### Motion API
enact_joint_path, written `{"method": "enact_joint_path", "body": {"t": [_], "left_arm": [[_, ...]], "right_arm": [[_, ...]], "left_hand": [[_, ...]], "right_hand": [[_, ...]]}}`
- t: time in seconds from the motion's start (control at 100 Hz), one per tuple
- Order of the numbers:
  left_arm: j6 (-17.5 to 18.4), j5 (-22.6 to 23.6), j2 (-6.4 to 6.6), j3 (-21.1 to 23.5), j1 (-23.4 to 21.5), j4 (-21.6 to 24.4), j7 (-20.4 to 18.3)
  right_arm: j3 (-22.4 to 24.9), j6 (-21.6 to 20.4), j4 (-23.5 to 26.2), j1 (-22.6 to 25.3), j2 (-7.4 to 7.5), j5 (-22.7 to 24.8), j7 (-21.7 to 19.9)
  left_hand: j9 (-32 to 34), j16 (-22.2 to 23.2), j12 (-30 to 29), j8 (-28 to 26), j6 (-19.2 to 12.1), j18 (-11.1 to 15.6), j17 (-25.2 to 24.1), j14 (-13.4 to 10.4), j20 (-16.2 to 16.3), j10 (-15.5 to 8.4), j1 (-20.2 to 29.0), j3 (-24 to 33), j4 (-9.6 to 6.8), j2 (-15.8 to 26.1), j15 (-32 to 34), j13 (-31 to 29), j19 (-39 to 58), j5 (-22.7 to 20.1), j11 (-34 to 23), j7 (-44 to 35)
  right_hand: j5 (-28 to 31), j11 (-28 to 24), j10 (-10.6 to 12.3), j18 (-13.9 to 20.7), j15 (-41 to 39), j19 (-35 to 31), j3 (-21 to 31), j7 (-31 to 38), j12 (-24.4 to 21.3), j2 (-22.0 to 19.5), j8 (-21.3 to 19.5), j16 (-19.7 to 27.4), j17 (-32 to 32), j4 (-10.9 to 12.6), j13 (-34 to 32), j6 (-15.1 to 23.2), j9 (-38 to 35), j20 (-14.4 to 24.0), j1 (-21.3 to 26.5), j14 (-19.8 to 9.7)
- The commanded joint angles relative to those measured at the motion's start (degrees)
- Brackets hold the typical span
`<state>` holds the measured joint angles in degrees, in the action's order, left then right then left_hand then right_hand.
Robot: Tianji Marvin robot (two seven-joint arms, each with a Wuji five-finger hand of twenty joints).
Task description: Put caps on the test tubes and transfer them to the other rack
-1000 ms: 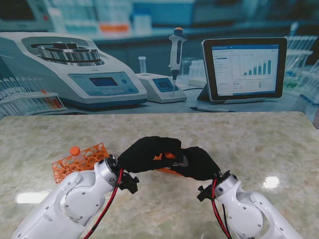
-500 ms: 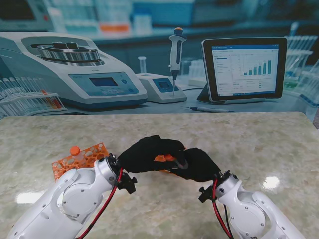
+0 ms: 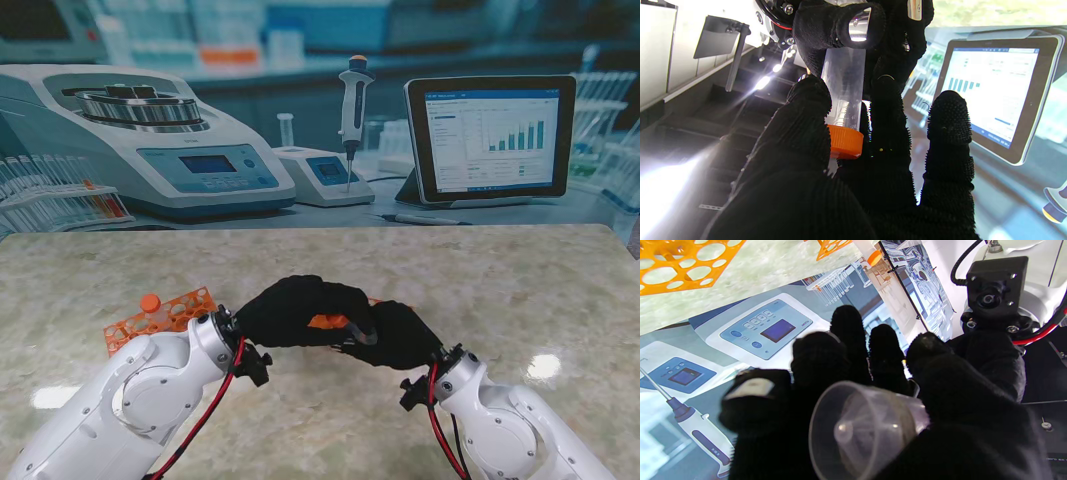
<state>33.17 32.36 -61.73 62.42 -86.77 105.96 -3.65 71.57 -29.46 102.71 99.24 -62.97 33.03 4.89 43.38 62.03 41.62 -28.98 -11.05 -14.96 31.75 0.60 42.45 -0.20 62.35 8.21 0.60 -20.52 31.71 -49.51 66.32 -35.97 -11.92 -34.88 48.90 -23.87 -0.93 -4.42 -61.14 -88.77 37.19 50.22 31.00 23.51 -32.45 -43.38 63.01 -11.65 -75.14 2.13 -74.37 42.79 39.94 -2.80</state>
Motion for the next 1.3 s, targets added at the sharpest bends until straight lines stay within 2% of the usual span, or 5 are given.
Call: {"method": "enact_joint_path", "body": {"t": [0.0, 0.3, 0.54, 0.96, 1.29], "left_arm": [[-0.6, 0.0, 0.18, -0.1, 0.0, -0.4, -1.1], [-1.6, -1.0, -0.14, -0.8, 0.0, -0.7, -0.3], [-1.3, -0.2, -0.3, -0.9, 0.3, -1.2, 0.5], [0.2, -3.3, -0.28, -0.6, 0.3, -0.8, -0.4], [1.4, -3.2, -0.18, 1.1, -0.6, 0.3, -0.4]], "right_arm": [[-0.8, -1.4, 2.3, 0.6, -0.44, 0.2, 0.1], [-0.7, -3.7, 2.4, 1.1, -0.5, 0.4, 0.7], [-0.9, -4.3, 2.3, 1.2, -0.62, 0.5, 1.3], [-1.0, -3.1, 2.2, 1.5, -0.54, -0.1, 0.7], [-1.1, -2.2, 1.5, 1.3, -0.68, 1.0, 1.8]], "left_hand": [[5.1, 0.2, 5.2, -1.9, 1.7, 2.0, 1.9, 0.5, -1.6, -2.4, 8.3, 16.6, -1.71, 2.9, 0.7, -2.0, 3.7, -1.6, -3.1, -2.8], [10.0, 6.2, 17.2, -19.5, 2.2, 4.4, 8.2, -5.4, 8.2, -0.1, 11.6, 19.9, 0.28, 13.6, 29.4, -3.6, 21.8, 0.3, -20.9, -21.8], [10.1, 0.6, 17.3, -29.0, 2.4, 5.2, 14.7, -11.6, 7.8, -0.5, 11.6, 23.4, 0.2, 13.9, 37.1, -5.6, 26.2, 0.8, -30.2, -29.6], [12.8, -1.8, 19.8, -37.4, -0.6, 1.7, 15.8, -10.8, 9.9, 0.2, 11.6, 24.5, -0.15, 12.6, 40.9, -5.7, 20.7, -6.4, -31.1, -31.8], [15.2, -1.1, 20.8, -39.9, -1.7, 1.5, 17.7, -10.0, 10.0, 0.0, 10.4, 26.4, -1.14, 11.4, 40.8, -7.0, 19.0, -9.8, -29.9, -31.5]], "right_hand": [[1.0, 0.4, -0.1, 3.4, -3.5, -3.3, 3.9, 0.4, -0.6, -4.4, 0.4, -0.9, 1.6, -1.6, -0.7, 10.8, -3.5, 1.1, 1.7, -4.7], [0.8, -0.1, 0.1, 4.1, -3.6, -3.4, 3.4, 0.4, -0.3, -5.0, 0.1, -1.0, 1.6, -1.5, -0.7, 11.1, -3.7, 1.0, 1.8, -5.2], [-0.3, -0.6, -0.3, 3.6, -2.1, -2.0, 1.0, 0.5, 0.5, -5.1, -0.1, -0.3, 1.3, -1.4, -0.7, 10.0, -3.0, 0.2, 3.8, -4.9], [-7.7, 1.5, -1.6, -2.7, 12.8, 11.1, -8.3, -2.0, 0.9, 1.7, 3.2, 4.3, -5.7, 2.0, 0.0, 4.5, 4.9, -2.7, 2.0, 0.3], [-8.1, 9.4, -3.3, -8.3, 36.4, 23.5, -4.4, -26.9, -6.1, -0.8, -3.1, 8.1, -22.7, 6.8, 10.4, -1.7, 15.3, -7.0, -8.7, 5.2]]}}
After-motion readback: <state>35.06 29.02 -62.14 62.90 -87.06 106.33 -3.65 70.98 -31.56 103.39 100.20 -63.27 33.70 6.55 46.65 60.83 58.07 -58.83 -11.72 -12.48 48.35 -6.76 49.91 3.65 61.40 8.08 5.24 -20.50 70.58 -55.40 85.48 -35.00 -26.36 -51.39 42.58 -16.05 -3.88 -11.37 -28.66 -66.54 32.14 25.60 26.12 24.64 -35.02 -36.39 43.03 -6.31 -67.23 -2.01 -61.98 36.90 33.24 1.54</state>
